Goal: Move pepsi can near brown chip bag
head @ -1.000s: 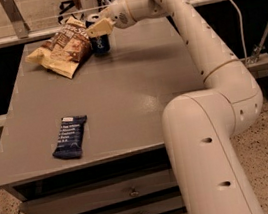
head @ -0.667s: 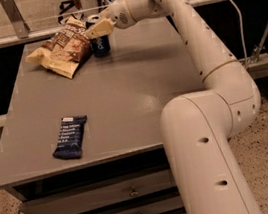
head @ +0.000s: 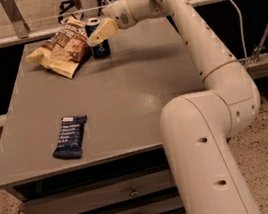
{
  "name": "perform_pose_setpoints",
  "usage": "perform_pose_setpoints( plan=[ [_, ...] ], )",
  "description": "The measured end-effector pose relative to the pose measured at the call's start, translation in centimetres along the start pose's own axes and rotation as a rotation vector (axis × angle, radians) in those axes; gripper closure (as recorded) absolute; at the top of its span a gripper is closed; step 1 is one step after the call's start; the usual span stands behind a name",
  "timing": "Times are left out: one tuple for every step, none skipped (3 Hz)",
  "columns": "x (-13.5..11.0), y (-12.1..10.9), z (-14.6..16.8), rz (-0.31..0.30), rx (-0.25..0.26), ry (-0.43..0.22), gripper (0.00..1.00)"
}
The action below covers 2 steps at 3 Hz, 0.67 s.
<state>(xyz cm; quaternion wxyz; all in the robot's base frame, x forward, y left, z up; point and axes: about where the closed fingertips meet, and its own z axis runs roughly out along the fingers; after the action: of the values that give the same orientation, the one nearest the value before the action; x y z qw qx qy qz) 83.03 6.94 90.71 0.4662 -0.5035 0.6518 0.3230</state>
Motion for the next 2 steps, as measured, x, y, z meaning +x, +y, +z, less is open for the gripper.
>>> perform_pose_setpoints(
  plan=[
    [0.6, -1.1, -5.3, 0.024, 0.067, 0.001, 0.0],
    [0.5, -1.4, -14.2, 0.048, 0.184, -0.059, 0.0]
  ],
)
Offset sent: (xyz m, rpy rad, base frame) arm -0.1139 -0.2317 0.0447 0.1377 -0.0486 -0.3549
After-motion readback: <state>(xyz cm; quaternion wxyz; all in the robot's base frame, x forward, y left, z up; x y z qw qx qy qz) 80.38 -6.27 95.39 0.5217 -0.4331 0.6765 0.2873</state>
